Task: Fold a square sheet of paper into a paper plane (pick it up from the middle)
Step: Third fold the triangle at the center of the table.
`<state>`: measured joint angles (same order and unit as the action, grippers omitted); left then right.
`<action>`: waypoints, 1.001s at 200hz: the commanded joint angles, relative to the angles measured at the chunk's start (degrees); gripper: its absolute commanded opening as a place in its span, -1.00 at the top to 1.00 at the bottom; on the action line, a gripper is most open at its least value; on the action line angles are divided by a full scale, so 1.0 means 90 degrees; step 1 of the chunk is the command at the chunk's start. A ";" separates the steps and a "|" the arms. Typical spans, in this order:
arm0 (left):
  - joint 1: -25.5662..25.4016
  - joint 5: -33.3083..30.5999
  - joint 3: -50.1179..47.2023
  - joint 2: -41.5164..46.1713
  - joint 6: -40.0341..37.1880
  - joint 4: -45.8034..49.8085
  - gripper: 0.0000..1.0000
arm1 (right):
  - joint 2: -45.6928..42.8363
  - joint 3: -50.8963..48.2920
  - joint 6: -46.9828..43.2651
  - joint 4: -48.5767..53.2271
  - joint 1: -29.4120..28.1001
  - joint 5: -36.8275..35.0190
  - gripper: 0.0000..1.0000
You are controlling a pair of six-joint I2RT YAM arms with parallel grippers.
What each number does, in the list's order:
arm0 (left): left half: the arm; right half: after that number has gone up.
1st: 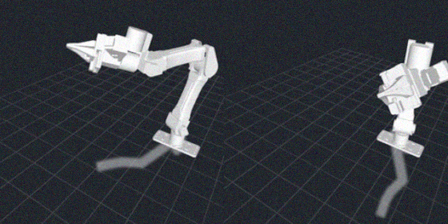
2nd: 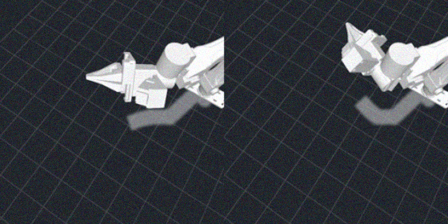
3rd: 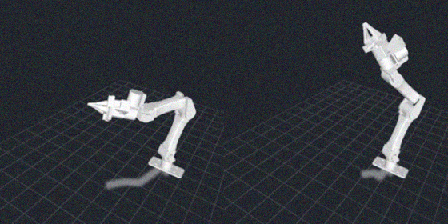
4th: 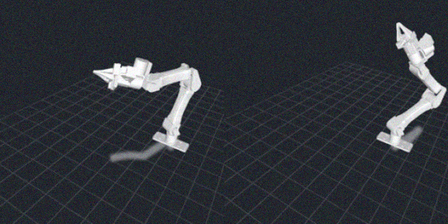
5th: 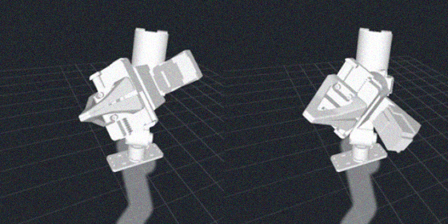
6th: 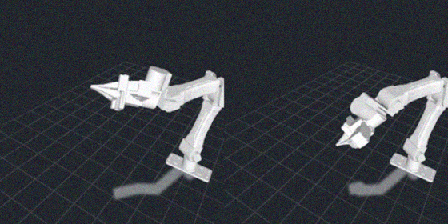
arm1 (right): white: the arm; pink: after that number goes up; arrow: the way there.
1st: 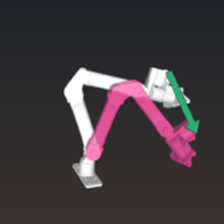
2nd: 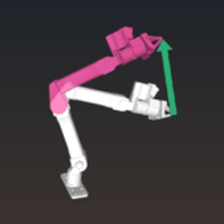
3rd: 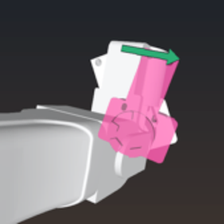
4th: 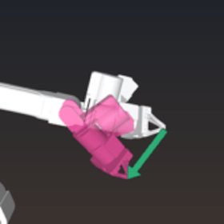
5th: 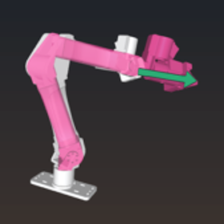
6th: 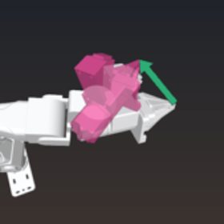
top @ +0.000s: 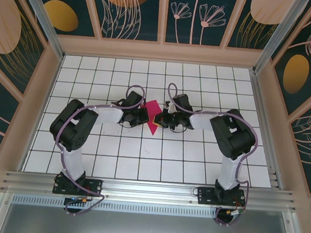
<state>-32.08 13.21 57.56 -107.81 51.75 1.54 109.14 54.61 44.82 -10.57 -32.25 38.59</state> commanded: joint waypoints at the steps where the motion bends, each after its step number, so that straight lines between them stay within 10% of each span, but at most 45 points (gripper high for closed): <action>1: -0.0012 -0.0411 -0.0076 -0.0336 -0.0110 0.0680 1.00 | -0.0059 -0.0196 -0.0286 0.0250 -0.0029 0.0228 1.00; 200: -0.0342 0.0502 0.0033 0.0344 -0.0107 -0.0277 1.00 | 0.0431 -0.0159 -0.0492 0.0691 -0.0091 -0.0205 1.00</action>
<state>-34.22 16.73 58.54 -102.83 50.24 -0.60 110.65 53.34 40.80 -7.44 -32.73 39.09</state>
